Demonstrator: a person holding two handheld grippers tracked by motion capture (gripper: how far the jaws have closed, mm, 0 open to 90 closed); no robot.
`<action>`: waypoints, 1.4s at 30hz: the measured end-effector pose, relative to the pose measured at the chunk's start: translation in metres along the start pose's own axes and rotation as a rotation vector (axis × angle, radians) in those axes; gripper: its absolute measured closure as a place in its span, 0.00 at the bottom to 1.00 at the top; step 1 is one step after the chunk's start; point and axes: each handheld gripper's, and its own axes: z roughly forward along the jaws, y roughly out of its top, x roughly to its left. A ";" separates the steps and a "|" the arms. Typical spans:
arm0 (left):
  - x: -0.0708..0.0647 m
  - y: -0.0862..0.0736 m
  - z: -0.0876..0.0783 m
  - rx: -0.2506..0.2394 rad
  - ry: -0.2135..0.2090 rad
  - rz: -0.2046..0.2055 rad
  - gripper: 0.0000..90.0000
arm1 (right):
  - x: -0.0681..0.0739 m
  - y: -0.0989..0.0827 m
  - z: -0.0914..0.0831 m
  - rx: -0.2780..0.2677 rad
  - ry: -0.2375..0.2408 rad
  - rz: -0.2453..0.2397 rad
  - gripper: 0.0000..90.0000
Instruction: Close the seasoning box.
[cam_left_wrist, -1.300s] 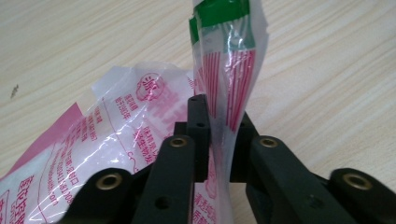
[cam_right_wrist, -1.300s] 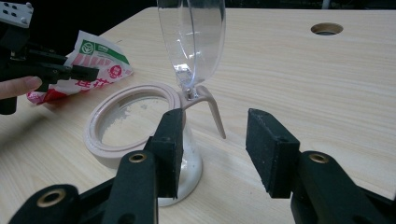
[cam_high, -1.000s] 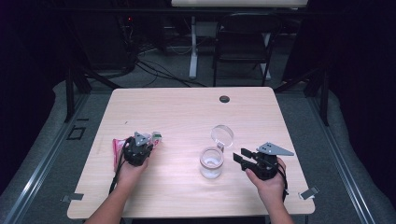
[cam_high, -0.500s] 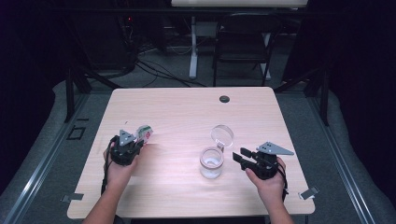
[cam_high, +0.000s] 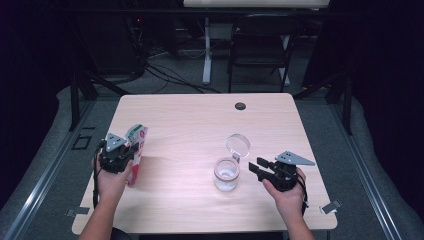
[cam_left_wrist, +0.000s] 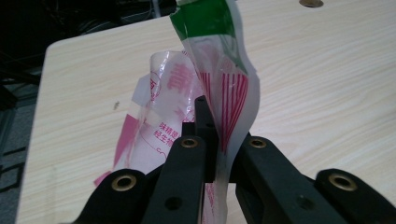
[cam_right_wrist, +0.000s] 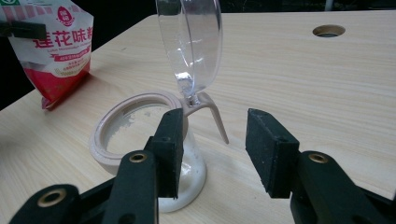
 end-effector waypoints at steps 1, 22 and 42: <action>0.002 0.002 -0.001 0.003 0.002 0.004 1.00 | -0.001 0.000 -0.001 0.004 -0.001 -0.002 0.63; 0.044 0.050 -0.015 0.004 0.031 0.015 1.00 | -0.004 0.000 0.000 -0.005 -0.008 0.014 0.63; -0.018 0.078 -0.016 0.000 -0.147 0.180 1.00 | -0.005 0.001 -0.002 -0.016 -0.007 0.024 0.64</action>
